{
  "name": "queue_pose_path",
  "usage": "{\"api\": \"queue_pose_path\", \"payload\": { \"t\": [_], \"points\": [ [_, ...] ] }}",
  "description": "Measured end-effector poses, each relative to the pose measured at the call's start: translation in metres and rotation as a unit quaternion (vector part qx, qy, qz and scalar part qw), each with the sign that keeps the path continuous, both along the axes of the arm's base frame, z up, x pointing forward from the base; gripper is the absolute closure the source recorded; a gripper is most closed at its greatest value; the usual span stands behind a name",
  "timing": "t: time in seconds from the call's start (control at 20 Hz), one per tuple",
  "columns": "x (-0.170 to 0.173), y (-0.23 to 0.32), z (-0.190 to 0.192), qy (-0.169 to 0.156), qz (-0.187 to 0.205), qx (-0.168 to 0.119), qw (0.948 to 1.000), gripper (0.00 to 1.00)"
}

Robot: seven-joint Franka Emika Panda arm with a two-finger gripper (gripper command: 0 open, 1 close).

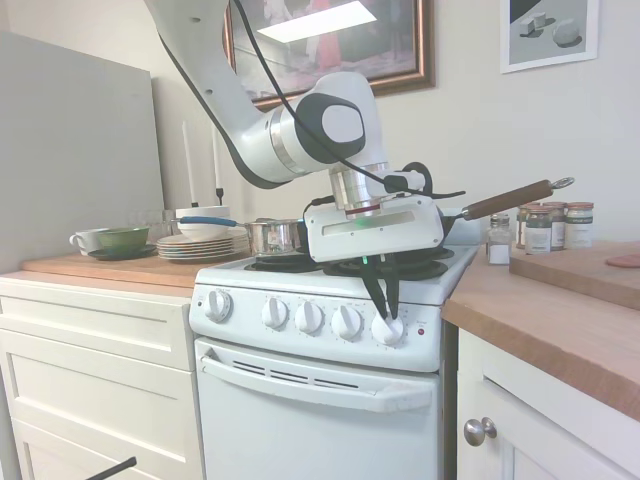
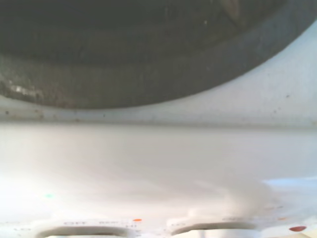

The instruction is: Turn on the stove on the bottom right

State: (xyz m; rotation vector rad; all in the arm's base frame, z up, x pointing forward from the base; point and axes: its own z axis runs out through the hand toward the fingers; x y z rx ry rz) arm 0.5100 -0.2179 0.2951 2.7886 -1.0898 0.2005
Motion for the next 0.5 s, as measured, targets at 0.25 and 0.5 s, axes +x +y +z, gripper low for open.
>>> {"api": "queue_pose_path", "payload": {
  "t": [0.25, 0.5],
  "points": [
    [0.0, 0.001, 0.0, 0.0, 0.0, 0.0, 1.0, 1.0],
    [0.0, 0.012, -0.002, 0.002, 0.003, 0.004, 1.0, 1.0]
  ]
}}
